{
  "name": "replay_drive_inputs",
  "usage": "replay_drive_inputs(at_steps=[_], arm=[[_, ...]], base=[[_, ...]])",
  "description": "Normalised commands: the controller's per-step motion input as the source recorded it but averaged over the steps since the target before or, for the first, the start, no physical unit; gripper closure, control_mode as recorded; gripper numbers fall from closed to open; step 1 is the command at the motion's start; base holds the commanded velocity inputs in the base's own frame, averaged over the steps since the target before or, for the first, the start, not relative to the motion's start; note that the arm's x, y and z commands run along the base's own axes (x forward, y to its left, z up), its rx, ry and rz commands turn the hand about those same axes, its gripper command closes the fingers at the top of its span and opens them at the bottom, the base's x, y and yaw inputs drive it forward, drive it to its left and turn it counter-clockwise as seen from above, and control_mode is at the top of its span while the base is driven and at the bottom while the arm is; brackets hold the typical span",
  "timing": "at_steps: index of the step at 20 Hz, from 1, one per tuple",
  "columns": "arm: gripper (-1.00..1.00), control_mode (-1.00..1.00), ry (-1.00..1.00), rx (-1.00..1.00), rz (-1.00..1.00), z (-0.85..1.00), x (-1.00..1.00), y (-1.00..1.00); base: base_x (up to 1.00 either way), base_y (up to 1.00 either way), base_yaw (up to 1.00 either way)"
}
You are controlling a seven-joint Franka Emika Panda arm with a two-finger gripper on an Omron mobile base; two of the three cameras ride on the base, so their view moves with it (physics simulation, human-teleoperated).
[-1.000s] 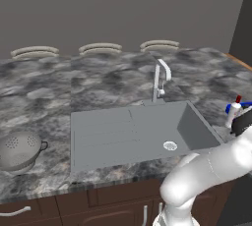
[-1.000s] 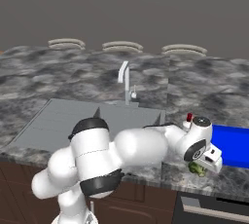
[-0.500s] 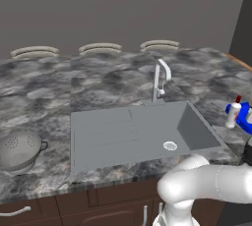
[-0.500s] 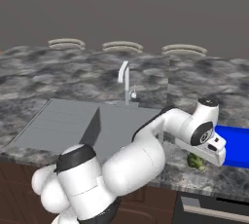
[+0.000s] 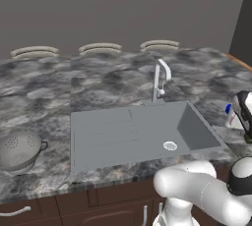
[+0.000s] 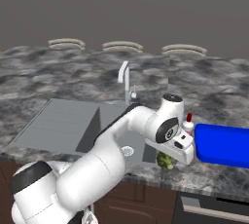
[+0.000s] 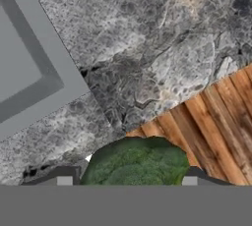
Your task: Pick up all produce items and place them in the sink. Turn on the sink faucet to wash them. Then turn the sink off and put them in the tray.
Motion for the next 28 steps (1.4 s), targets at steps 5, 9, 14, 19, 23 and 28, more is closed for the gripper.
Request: replay_drive_inputs(at_steps=[5, 9, 14, 19, 23, 28], arm=[[1.00, -1.00, 0.00, 0.02, 0.10, 0.18, 0.69, 0.98], [1.00, -1.00, 0.03, 0.05, 0.16, 0.01, 1.00, 0.84], [1.00, -1.00, 0.08, 0.12, 0.18, -0.01, 1.00, 0.40], [1.00, -1.00, 0.08, 0.21, 0.18, -0.27, 0.93, 0.14], [1.00, -1.00, 0.04, 0.15, 0.15, -0.57, 0.83, 0.15], [1.00, -1.00, 0.00, 0.07, 0.04, -0.84, 0.30, 0.03]], base=[[0.00, 0.00, 0.00], [0.00, 0.00, 0.00], [0.00, 0.00, 0.00], [0.00, 0.00, 0.00], [0.00, 0.00, 0.00], [0.00, 0.00, 0.00]])
